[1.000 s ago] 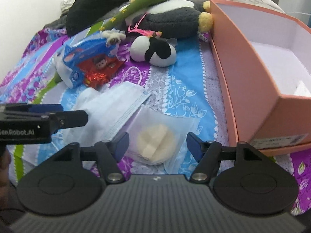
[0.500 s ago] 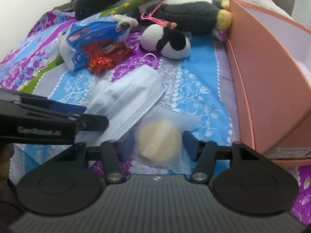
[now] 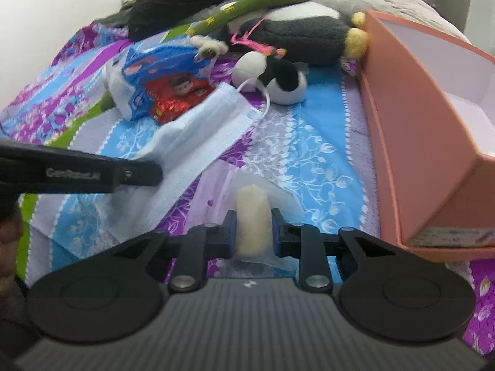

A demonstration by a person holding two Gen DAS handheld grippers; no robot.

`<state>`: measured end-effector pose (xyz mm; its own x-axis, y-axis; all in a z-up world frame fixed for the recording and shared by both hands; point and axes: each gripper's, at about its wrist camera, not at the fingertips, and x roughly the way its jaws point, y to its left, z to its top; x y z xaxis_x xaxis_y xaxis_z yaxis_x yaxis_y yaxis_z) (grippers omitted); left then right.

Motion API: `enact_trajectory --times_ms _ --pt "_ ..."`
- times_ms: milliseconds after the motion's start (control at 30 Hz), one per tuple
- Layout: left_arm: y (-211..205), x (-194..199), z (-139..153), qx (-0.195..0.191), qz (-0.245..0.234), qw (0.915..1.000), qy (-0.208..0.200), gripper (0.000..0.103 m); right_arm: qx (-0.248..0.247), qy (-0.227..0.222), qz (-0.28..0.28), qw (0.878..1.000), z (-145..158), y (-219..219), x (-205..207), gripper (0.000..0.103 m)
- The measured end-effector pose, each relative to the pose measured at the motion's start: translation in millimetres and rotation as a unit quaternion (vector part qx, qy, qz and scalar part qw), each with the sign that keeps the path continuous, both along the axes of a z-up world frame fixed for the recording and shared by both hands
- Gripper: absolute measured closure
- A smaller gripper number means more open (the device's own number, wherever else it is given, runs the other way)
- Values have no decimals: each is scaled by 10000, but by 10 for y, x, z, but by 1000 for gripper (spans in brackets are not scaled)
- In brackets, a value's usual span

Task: Organize soft objects
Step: 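Lift the mask with the left tool while the right tool carries the bag over the orange box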

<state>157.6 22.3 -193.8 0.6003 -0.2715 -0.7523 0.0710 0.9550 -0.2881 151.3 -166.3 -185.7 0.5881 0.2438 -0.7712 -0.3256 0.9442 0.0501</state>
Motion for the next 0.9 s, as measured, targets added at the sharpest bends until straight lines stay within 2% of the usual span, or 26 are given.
enact_trajectory --times_ms 200,333,567,900 --pt "-15 -143 179 -101 119 9998 -126 95 112 -232 -292 9992 211 -132 -88 78" --pt "-30 -264 287 -139 163 9996 -163 95 373 -194 -498 9979 327 -222 -171 77" --pt "-41 -439 489 -108 193 9993 -303 95 444 -335 -568 9968 501 -256 -368 77" --pt "-135 -544 964 -164 127 9969 -758 95 636 -861 -735 9915 946 -418 -478 77"
